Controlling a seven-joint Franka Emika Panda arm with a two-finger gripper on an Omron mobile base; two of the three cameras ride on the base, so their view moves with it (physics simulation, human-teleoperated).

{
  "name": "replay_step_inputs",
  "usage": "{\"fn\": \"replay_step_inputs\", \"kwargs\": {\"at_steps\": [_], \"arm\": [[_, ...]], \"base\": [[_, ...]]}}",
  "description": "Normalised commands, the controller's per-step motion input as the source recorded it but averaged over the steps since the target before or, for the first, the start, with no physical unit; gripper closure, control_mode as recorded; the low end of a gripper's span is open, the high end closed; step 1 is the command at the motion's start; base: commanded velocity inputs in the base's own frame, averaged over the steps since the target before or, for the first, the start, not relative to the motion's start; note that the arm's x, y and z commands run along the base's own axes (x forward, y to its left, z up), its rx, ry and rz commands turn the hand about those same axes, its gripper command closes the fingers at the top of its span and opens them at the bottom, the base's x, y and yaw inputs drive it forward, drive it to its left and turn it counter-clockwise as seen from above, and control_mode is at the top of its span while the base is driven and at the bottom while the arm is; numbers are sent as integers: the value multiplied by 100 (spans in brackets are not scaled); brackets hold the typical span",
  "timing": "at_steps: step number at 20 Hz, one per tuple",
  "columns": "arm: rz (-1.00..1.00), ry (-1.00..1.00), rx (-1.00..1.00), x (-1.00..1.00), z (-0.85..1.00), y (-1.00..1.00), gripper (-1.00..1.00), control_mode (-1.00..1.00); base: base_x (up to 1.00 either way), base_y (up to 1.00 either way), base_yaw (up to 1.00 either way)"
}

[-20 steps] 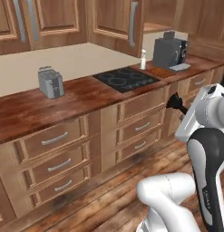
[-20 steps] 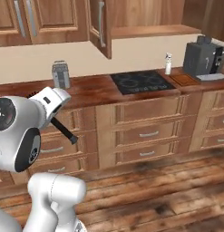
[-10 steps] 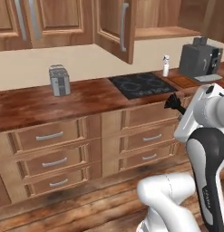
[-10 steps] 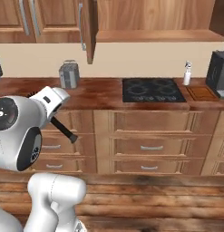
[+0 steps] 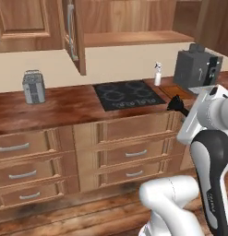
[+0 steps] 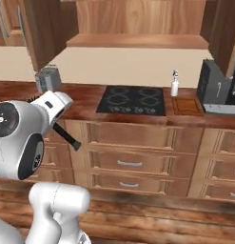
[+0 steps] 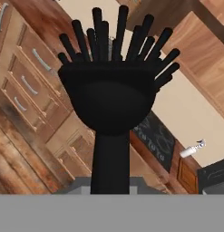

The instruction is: Grab the spray bottle from the cabinet, then place it next to the cutting board for sanitizing. Then grab the dish brush from the countertop next to the sink and place it next to the cutting board.

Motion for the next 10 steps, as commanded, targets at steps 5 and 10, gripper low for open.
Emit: {"fn": "replay_step_inputs", "kwargs": {"at_steps": [5, 10], "arm": [[0, 0, 0, 0, 0, 0, 100, 100], [0, 0, 0, 0, 0, 0, 100, 100]], "base": [[98, -74, 7], [100, -56, 3]]}}
